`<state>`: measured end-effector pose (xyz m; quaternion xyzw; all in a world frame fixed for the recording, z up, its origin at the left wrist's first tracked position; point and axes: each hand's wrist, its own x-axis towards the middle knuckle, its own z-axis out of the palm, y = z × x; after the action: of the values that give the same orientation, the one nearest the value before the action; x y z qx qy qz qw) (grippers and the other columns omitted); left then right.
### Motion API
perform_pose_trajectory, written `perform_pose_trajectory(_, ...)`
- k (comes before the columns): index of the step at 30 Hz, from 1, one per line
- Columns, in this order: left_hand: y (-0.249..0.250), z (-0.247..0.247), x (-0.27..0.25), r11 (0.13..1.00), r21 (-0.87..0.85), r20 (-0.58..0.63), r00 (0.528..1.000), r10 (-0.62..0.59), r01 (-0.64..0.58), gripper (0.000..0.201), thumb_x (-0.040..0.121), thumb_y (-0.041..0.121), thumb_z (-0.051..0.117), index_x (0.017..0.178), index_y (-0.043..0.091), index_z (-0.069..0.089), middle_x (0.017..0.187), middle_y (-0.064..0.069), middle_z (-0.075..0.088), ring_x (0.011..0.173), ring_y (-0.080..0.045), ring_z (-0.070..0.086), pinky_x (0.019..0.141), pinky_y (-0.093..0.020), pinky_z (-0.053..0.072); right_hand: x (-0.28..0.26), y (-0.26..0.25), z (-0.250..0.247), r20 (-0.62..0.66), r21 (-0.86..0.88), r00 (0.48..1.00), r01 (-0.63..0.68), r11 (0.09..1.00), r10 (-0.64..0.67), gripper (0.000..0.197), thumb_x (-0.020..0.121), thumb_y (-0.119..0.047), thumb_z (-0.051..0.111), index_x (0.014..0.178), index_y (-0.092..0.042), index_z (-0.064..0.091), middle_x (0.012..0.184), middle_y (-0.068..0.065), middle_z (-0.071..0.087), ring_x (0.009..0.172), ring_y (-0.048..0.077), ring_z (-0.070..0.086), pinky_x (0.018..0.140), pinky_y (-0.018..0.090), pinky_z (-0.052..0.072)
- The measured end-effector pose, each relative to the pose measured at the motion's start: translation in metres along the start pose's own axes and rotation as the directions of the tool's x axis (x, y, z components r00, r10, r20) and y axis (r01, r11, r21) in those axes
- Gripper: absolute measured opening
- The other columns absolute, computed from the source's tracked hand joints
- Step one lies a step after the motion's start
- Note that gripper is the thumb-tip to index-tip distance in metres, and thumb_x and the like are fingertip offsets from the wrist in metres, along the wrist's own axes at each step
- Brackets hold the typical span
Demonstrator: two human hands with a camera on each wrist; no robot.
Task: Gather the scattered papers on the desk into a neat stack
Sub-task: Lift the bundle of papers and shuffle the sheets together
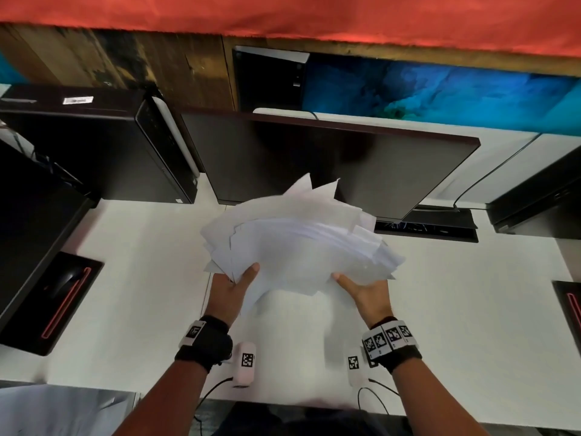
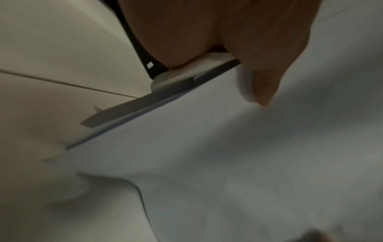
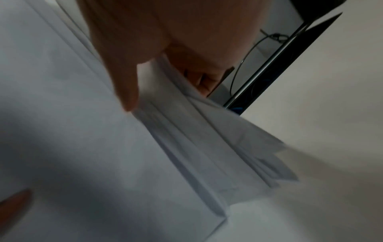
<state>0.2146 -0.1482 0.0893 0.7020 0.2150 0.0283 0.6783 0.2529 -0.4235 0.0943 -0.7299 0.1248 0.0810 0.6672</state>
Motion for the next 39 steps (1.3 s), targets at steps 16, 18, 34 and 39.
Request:
perform_pose_trajectory(16,0.002,0.003,-0.018,0.995,-0.101,0.023,1.0,-0.012,0.014,0.04,0.084,-0.009,0.071,0.11,0.021,0.068,0.103,0.014,0.077,0.099,-0.006,0.071,0.09,-0.024,0.056,-0.013,0.009,0.016,-0.124,0.207,0.992,0.015,0.978,0.011,0.029,0.077,-0.006,0.082,0.103,-0.014,0.071,0.098,-0.003,0.077,0.093,0.013,0.073,0.081,0.025,0.057)
perform_pose_trajectory(18,0.007,-0.007,-0.011,0.995,-0.101,0.096,0.995,-0.011,0.02,0.041,0.081,-0.013,0.072,0.108,0.018,0.07,0.102,0.009,0.078,0.096,-0.009,0.072,0.087,-0.024,0.057,-0.006,0.007,0.006,-0.066,0.202,0.998,-0.006,0.979,0.02,0.04,0.074,-0.002,0.083,0.111,-0.01,0.069,0.106,0.005,0.075,0.1,0.022,0.072,0.087,0.035,0.058)
perform_pose_trajectory(34,0.01,-0.037,0.018,0.985,0.035,0.299,0.938,-0.174,0.171,0.051,0.07,0.019,0.088,0.119,0.021,0.071,0.116,-0.001,0.075,0.112,-0.021,0.067,0.1,-0.04,0.048,0.016,-0.017,-0.027,0.175,-0.03,0.977,-0.116,0.993,0.119,0.028,0.07,-0.005,0.086,0.094,-0.01,0.072,0.079,-0.013,0.076,0.078,0.001,0.071,0.077,0.019,0.053)
perform_pose_trajectory(39,0.01,-0.035,0.012,0.986,0.064,0.273,0.948,-0.164,0.152,0.033,0.082,0.009,0.079,0.112,0.021,0.072,0.098,0.012,0.077,0.093,-0.003,0.07,0.08,-0.025,0.053,0.008,-0.016,-0.024,0.152,0.064,0.988,-0.037,0.997,0.027,0.04,0.071,0.021,0.071,0.096,-0.01,0.066,0.079,-0.02,0.075,0.079,-0.007,0.07,0.069,0.008,0.052)
